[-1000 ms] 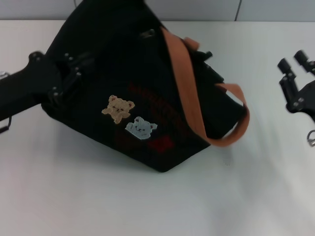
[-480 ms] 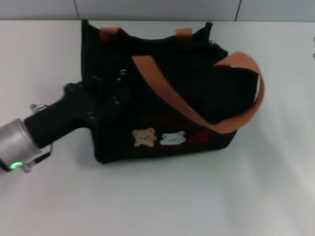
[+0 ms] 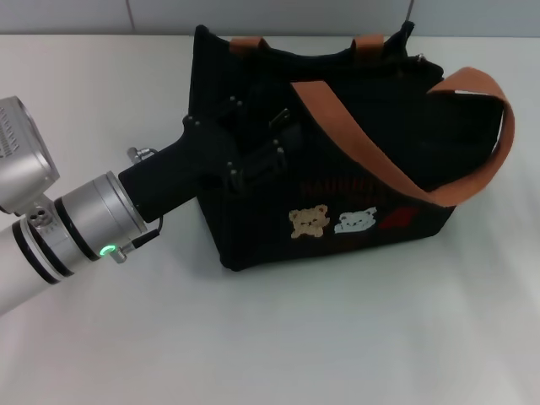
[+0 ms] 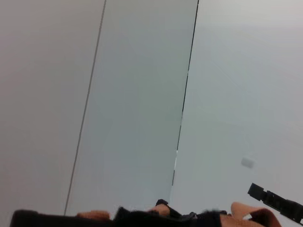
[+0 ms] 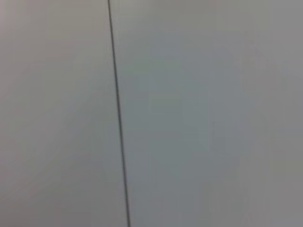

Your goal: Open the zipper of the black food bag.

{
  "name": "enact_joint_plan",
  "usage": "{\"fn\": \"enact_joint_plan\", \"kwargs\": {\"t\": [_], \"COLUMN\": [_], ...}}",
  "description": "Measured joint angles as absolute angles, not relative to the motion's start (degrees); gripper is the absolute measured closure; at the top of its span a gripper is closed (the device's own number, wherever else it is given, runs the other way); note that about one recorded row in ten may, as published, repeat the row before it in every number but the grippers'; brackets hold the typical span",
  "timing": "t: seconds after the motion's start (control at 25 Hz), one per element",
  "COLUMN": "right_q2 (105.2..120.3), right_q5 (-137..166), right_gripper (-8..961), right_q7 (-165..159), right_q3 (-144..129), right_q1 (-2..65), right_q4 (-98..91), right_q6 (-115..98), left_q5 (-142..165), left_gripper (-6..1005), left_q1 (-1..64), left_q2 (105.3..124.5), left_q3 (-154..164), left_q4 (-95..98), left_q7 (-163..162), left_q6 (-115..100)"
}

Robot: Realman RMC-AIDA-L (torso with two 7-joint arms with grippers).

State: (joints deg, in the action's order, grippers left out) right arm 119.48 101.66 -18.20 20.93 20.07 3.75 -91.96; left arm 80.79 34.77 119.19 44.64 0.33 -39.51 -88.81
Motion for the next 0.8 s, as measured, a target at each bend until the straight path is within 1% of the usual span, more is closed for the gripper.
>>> {"fn": "enact_joint_plan", "kwargs": {"t": [0.08,0.12,0.32,0.4,0.44,0.52,0.56,0.64,0.72,0.8], "right_q2": [119.4,119.32,118.77,118.43,118.2,117.38,116.84,115.5,114.8,114.72], "right_q5": [102.0,102.6,109.6,111.4,111.8,112.2,112.2,112.2,112.3,112.3], "right_gripper": [113,114,119,119,119,119,119,119,119,120], "right_q7": [-19.4,-21.0,-37.6,-44.1,-46.4,-50.8,-52.4,-55.1,-56.6,-57.6], "right_q3": [20.7,20.2,12.8,7.7,4.8,-2.4,-6.3,-15.7,-22.5,-26.4], "right_q1": [19.4,19.1,19.3,19.8,20.0,20.3,20.5,21.2,22.1,23.1], "right_q4": [3.3,2.6,-9.4,-15.4,-17.6,-21.9,-23.5,-25.7,-26.7,-27.1], "right_q6": [-92.8,-93.7,-102.0,-107.1,-109.6,-114.9,-117.2,-121.4,-123.6,-124.0], "left_q5": [80.8,80.8,81.2,81.6,82.1,84.4,85.5,89.1,92.3,93.5], "left_gripper": [359,358,354,353,353,353,353,353,353,353], "left_q1": [34.0,33.4,24.3,20.4,19.6,17.1,16.8,16.2,15.8,15.7], "left_q2": [119.09,118.98,118.32,117.67,117.32,115.57,115.05,113.62,112.98,112.9], "left_q3": [44.2,44.1,44.5,44.8,45.0,45.9,46.1,46.3,46.6,46.7], "left_q4": [1.2,1.7,15.0,21.0,22.4,27.0,27.8,29.9,31.8,32.7], "left_q7": [-40.2,-40.5,-48.9,-51.5,-52.2,-54.7,-55.4,-57.0,-59.0,-60.0], "left_q6": [-89.6,-90.0,-97.9,-102.2,-103.6,-108.0,-109.3,-112.8,-114.5,-114.9]}}
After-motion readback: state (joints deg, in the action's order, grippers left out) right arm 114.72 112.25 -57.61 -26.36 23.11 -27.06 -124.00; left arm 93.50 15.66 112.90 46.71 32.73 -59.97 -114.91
